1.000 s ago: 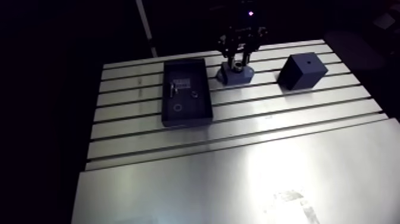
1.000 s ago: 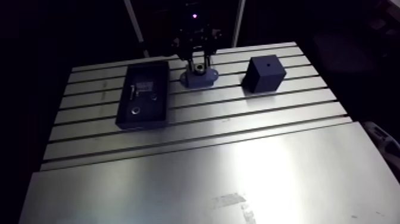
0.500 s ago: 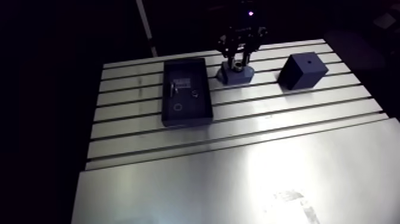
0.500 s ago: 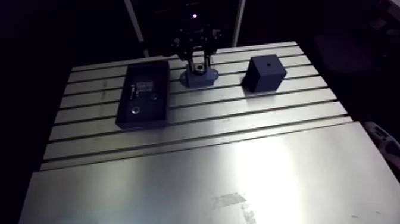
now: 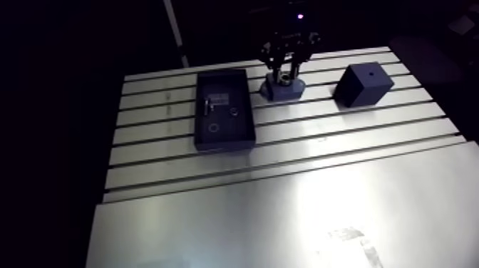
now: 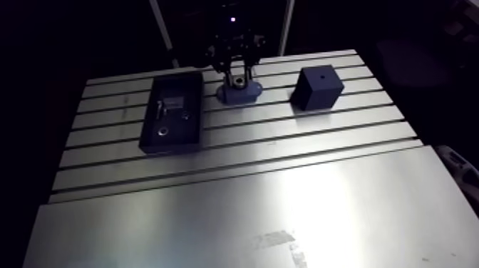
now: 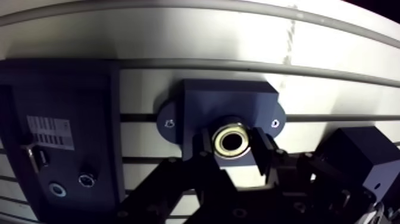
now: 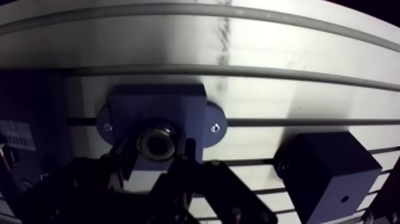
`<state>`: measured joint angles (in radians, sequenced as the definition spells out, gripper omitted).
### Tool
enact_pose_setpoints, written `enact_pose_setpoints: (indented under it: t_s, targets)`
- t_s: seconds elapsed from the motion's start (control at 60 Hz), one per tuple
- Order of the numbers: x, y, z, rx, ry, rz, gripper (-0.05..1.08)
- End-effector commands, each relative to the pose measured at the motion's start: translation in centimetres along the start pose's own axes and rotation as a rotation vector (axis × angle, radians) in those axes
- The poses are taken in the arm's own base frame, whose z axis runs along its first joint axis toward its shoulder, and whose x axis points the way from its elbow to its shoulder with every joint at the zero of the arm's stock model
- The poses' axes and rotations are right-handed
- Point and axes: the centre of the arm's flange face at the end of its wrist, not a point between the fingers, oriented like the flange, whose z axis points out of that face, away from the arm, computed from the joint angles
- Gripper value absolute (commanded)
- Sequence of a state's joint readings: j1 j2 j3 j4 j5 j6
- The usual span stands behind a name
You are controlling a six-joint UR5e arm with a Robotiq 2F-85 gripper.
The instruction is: Pick up the bearing and press it into the housing until flush.
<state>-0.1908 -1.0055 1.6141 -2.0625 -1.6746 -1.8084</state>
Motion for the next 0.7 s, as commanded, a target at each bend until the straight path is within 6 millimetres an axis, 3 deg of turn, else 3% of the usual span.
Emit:
enact_pose_setpoints:
  t_s: [0.017,0.7]
  targets:
    - [-0.09,-0.04,0.15,-0.002,-0.004,0.0,0.56]
    - [-0.05,0.09,0.44,-0.005,-0.008,0.002,0.56]
